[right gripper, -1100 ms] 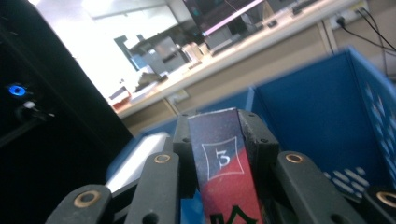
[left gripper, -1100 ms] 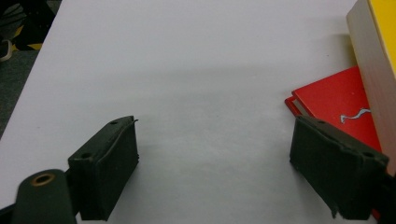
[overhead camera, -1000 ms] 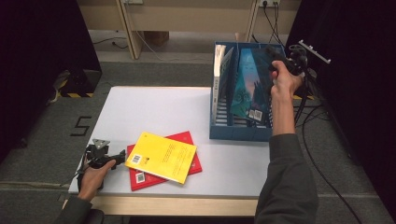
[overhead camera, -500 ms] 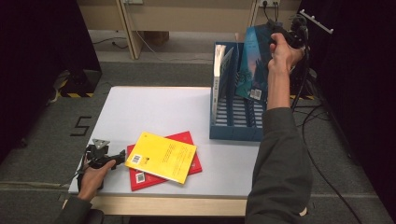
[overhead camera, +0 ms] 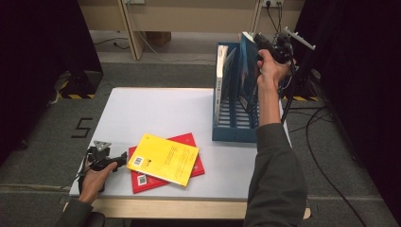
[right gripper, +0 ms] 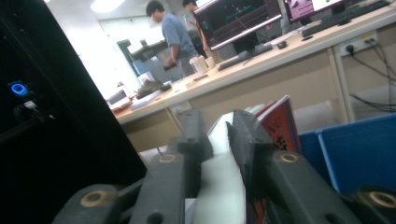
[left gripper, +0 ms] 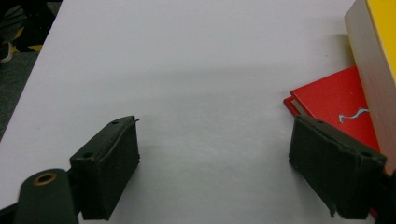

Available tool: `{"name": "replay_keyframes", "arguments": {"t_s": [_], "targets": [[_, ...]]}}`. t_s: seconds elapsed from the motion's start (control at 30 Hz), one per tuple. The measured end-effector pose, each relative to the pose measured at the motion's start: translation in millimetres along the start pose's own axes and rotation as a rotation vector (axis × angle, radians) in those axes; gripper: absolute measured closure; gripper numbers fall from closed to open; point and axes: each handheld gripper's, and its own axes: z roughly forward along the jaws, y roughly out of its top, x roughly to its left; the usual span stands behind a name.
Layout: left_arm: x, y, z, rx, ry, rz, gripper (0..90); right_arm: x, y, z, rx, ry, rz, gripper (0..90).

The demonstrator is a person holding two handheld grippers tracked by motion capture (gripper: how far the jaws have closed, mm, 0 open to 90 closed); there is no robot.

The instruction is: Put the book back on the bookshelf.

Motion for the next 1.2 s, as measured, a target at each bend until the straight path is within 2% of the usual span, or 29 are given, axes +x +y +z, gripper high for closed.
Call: {"name": "replay_keyframes", "arguments": {"t_s": [0.03, 0.07, 0.1, 0.13, 0.17, 0.2, 0.23, 0.27, 0.3, 0.37, 0.5, 0.57, 0.73, 0.97, 1.13, 1.2], "targets": [[-0.1, 0.1, 0.1, 0.001, 0.001, 0.001, 15.0, -0.8, -1.9, -1.4, -0.003, 0.014, 0.022, 89.3], [-0.3, -0.1, 0.1, 0.001, 0.003, 0.002, 14.7, 0.6, -3.0, -1.5, 0.010, -0.009, -0.019, 89.2], [-0.3, -0.1, -0.2, -0.002, -0.003, -0.002, 14.8, 2.0, -6.0, -0.8, 0.035, -0.050, -0.080, 89.3], [-0.4, -0.5, -0.5, -0.005, -0.004, 0.004, 16.2, 0.8, -12.7, 0.2, 0.057, -0.053, -0.059, 89.0], [-0.5, -0.2, -0.6, -0.001, -0.007, 0.004, 15.8, -1.3, -19.6, -1.2, 0.054, 0.000, 0.015, 87.9], [-1.1, -0.1, -0.3, 0.003, -0.001, 0.012, 15.7, -0.7, -21.4, -4.0, 0.042, -0.002, -0.010, 87.2], [-1.6, 0.2, -0.1, 0.000, -0.003, 0.007, 15.3, -0.2, -22.4, -6.9, 0.056, -0.033, -0.092, 86.7], [-1.5, 0.1, -0.5, 0.002, 0.000, 0.011, 15.5, -3.2, -24.5, -8.5, 0.064, -0.019, -0.080, 86.1], [-0.9, -0.1, -0.4, 0.001, -0.004, 0.007, 15.4, -7.3, -26.7, -9.5, 0.061, -0.008, -0.042, 85.4], [-0.8, 0.0, -0.2, 0.002, -0.004, 0.005, 15.4, -12.8, -29.7, -10.5, 0.079, -0.016, -0.030, 85.2], [-0.8, 0.1, 0.0, 0.002, -0.002, 0.005, 15.1, -16.7, -30.7, -10.5, 0.093, -0.010, -0.030, 83.1], [-0.4, 0.1, 0.0, 0.004, -0.003, 0.002, 14.8, -15.5, -30.3, -11.3, 0.099, -0.012, -0.044, 82.2], [0.4, 0.2, 0.2, 0.005, -0.008, -0.005, 14.8, -14.1, -31.1, -11.7, 0.111, -0.001, -0.038, 78.1], [1.5, 0.3, 0.5, 0.010, -0.017, -0.012, 14.8, -19.0, -35.1, -14.6, 0.125, 0.019, -0.001, 65.9], [1.4, 0.3, 0.5, 0.010, -0.015, -0.011, 14.7, -25.4, -35.4, -23.1, 0.127, 0.015, -0.001, 58.2], [1.5, 0.3, 0.5, 0.010, -0.016, -0.012, 14.7, -27.4, -35.6, -26.3, 0.143, 0.029, 0.006, 53.9]]}}
